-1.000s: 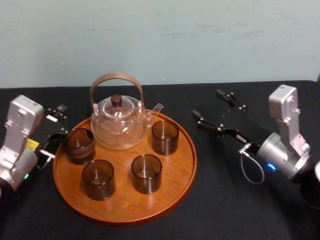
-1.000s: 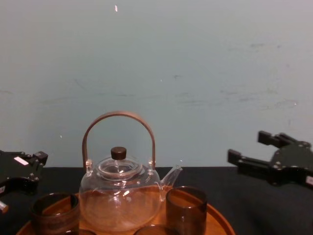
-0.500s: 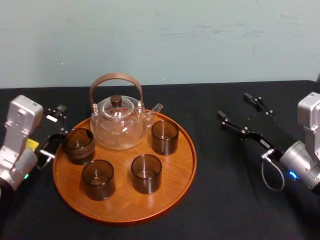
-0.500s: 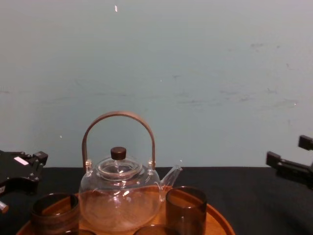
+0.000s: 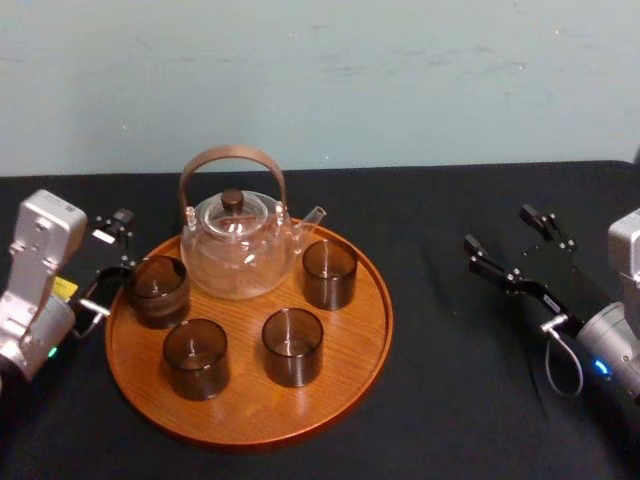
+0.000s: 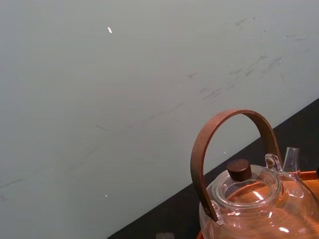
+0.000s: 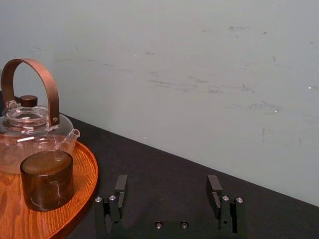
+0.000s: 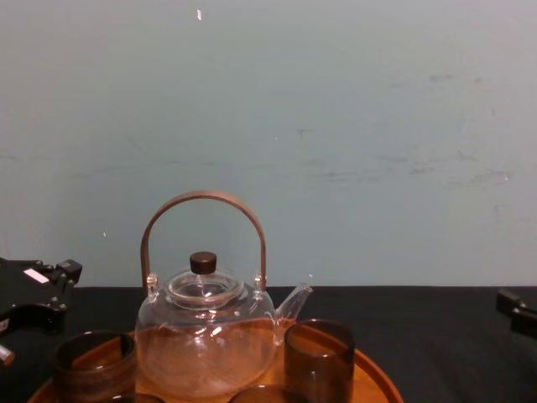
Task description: Pick up the glass from the table and place it on the tray.
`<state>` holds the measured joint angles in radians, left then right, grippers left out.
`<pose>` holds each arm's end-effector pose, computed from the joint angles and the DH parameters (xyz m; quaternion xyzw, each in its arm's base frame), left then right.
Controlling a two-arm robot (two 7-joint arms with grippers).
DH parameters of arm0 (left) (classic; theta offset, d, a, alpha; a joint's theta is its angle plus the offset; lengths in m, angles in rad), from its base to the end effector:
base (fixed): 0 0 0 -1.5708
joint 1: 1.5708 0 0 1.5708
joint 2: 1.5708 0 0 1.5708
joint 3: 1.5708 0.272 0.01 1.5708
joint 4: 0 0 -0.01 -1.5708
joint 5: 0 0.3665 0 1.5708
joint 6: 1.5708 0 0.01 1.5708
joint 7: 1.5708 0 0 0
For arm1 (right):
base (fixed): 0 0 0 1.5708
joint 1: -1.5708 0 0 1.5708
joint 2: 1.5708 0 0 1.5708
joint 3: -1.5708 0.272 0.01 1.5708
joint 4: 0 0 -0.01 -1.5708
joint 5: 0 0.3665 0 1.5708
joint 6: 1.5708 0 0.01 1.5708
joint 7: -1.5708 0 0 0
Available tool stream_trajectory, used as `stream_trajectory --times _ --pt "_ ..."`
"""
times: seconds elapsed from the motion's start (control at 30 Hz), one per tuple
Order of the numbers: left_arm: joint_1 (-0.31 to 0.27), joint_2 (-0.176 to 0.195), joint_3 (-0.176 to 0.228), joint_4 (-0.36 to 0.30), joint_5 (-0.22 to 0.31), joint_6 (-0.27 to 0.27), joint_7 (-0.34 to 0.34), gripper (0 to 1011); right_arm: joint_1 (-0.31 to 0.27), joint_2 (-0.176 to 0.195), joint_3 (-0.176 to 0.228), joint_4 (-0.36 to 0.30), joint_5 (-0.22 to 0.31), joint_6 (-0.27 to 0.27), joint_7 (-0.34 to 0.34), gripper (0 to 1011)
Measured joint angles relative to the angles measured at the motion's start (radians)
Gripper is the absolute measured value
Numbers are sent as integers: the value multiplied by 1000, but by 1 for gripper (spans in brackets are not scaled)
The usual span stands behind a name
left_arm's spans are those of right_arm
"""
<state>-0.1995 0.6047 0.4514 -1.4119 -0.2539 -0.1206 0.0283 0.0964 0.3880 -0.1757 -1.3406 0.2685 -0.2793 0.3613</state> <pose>0.4097 0.0572 -0.2988 0.1415 -0.1325 0.5799 0.7913 0.4020 -0.0781 -0.3251 -0.0246 -0.0782 -0.5233 0.8482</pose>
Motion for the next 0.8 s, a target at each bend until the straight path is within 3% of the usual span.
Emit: stream_trajectory --times 0.8 --pt "0 0 0 0 0 0 0 0 7 3 -7 0 6 2 11 1002"
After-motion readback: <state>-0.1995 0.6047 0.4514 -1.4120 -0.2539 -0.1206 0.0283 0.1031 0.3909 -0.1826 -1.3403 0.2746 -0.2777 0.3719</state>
